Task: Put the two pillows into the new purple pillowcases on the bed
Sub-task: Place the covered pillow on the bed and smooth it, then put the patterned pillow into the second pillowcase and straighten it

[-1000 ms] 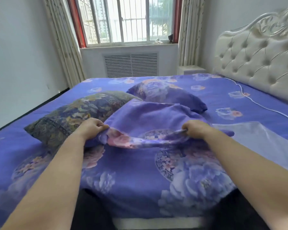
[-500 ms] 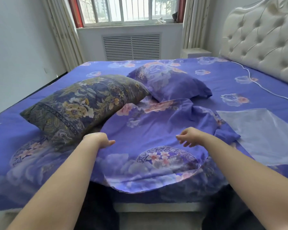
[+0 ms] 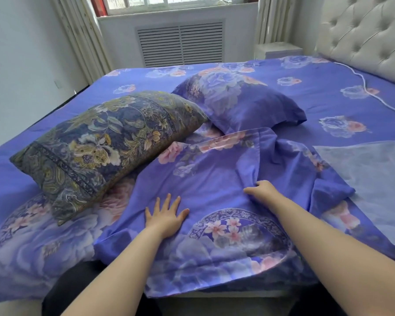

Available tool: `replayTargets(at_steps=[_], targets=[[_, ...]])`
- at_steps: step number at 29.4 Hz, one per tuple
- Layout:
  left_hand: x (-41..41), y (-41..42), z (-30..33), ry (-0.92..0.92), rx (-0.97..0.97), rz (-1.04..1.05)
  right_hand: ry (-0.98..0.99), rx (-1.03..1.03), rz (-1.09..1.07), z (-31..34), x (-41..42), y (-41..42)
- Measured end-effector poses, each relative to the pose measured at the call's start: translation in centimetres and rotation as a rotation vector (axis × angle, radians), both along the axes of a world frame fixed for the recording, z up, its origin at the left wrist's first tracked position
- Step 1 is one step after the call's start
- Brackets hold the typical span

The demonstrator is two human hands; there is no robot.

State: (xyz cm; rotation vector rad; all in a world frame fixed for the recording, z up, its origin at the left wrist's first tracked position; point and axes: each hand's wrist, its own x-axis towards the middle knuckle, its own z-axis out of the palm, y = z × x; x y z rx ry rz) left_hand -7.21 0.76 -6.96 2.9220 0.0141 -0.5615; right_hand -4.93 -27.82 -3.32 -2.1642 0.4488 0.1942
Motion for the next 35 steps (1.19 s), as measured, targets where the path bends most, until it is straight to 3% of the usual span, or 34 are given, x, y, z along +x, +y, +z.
replayTargets(at_steps=[3, 6, 10, 15, 18, 22, 28, 33, 35], targets=[[0.2, 0.1, -0.5, -0.026, -0.007, 0.011, -0.113, 0.084, 0.358, 1.7, 0.1, 4.7], [0.0, -0.2, -0.9, -0.052, -0.008, 0.009, -0.054, 0.056, 0.553, 1.7, 0.1, 8.3], [0.2, -0.1, -0.9, -0.053, -0.019, 0.004, -0.021, -0.257, 0.681, -0.3, 0.1, 10.5], [0.5, 0.1, -0.5, -0.151, 0.044, -0.023, -0.156, -0.563, 0.62, -3.2, -1.0, 12.1], [2.9, 1.5, 1.3, -0.455, 0.105, -0.064, -0.237, -0.736, 0.678, -4.9, -1.7, 12.2], [7.3, 6.9, 4.8, -0.892, 0.123, 0.03, -0.175, -0.637, 0.606, -5.2, -0.6, 12.3], [9.6, 15.0, 7.3, -0.655, 0.26, 0.344, -0.043, -0.553, 0.578, -4.7, 0.8, 12.6], [7.9, 15.6, 6.3, -0.772, 0.193, 0.221, -0.03, -0.539, 0.566, -4.5, 0.3, 12.8], [7.4, 15.6, 6.5, -0.735, 0.2, 0.213, -0.049, -0.514, 0.533, -4.2, -0.2, 12.8]])
